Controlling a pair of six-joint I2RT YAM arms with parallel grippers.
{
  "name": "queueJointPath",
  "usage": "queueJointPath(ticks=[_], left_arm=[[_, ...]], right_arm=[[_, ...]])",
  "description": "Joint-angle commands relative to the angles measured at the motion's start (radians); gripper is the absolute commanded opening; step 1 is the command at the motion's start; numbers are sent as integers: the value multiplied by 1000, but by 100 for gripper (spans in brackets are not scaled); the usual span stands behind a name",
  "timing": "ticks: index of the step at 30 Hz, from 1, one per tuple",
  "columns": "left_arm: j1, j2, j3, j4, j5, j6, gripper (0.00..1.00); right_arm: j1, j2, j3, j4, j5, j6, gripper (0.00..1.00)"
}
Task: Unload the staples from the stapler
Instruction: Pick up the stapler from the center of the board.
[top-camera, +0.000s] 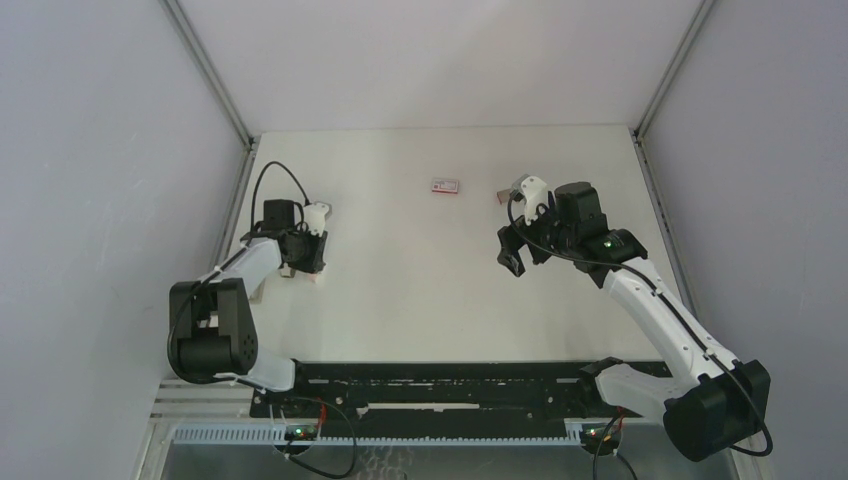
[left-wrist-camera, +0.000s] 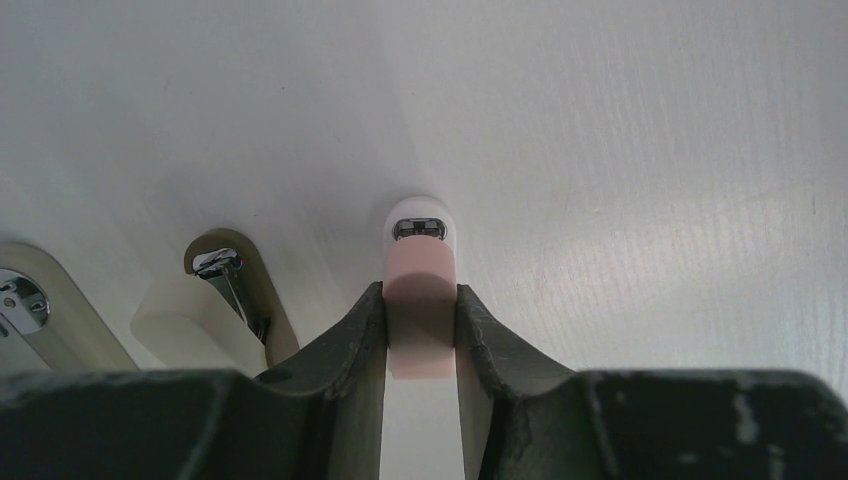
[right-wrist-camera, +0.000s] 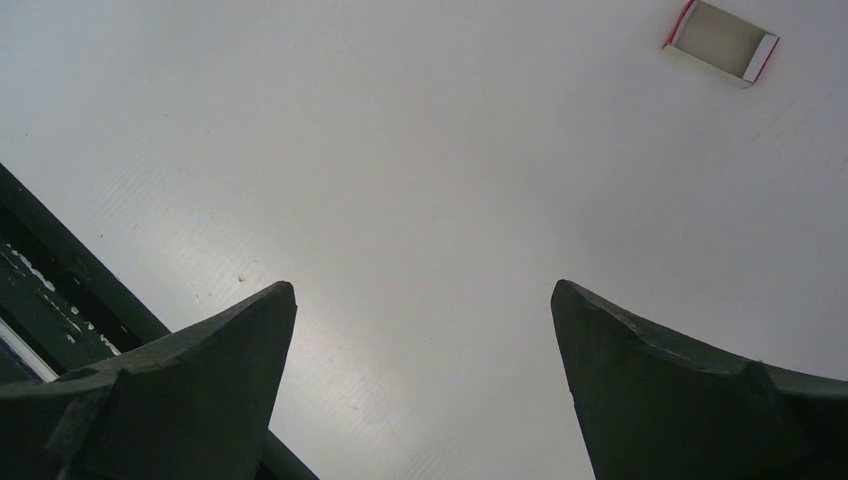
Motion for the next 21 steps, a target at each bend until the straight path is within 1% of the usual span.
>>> queueJointPath(ticks=[1,3,8,14,21], left_arm=[[8,-1,60,5,27,16,2],[8,-5,66,-10,64,30,0],[8,-35,85,-43,199,69,0],[-5,-64,139,-84,341,113,0],[-92,-67,212,-121,404,153,0]], right_arm=[[4,-23,-2,35,-25,-12,100],[4,-18,-2,36,-36,-6,100],[3,-12,-2,45,-67,35,100],[4,-5,-2,56,-150,86,100],[2,30,5,86,-251,160,100]])
